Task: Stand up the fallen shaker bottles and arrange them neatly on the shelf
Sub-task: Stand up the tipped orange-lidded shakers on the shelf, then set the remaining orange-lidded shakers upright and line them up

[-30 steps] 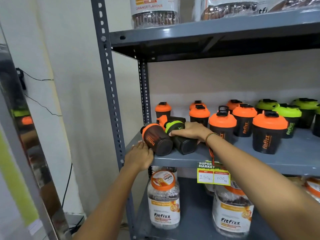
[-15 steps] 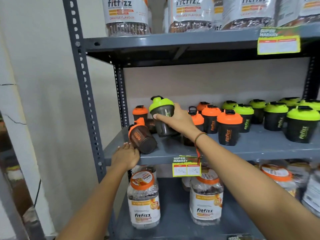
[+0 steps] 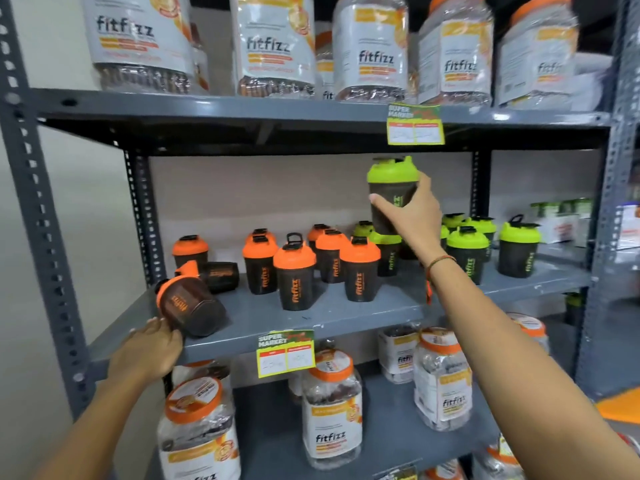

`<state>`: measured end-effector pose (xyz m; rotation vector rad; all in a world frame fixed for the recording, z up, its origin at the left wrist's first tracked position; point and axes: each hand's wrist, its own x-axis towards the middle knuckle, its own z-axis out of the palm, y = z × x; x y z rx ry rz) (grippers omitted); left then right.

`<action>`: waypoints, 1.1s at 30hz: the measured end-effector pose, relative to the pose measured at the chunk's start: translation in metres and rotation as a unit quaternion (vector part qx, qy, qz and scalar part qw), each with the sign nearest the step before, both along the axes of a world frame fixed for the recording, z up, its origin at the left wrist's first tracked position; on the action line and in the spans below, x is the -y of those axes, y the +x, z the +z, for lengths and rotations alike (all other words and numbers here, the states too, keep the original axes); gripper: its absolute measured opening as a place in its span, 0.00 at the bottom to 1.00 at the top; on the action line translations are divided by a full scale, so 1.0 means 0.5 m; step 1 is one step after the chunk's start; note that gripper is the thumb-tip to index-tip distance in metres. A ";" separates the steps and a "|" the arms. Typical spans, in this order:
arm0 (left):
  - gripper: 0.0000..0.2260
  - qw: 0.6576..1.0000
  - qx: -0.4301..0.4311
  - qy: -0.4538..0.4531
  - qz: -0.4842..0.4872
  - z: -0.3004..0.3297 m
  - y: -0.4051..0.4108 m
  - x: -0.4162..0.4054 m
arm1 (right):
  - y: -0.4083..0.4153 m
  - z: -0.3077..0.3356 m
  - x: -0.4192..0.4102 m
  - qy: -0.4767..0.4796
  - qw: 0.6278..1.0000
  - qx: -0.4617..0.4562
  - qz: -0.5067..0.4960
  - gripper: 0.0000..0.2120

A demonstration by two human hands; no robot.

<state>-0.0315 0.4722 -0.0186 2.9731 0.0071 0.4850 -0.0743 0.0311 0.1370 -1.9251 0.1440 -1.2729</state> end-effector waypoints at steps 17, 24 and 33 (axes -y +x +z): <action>0.20 1.000 -0.008 0.024 0.007 0.008 -0.018 0.017 | 0.136 -0.247 0.155 0.073 0.985 -0.151 0.052 0.50; 0.22 1.000 -0.001 0.010 0.020 0.009 -0.023 0.021 | 0.119 -0.224 0.135 0.067 0.995 -0.065 0.040 0.50; 0.23 0.999 -0.043 -0.024 0.003 0.030 -0.033 0.016 | 0.034 -0.021 -0.102 -0.088 0.973 0.211 0.008 0.23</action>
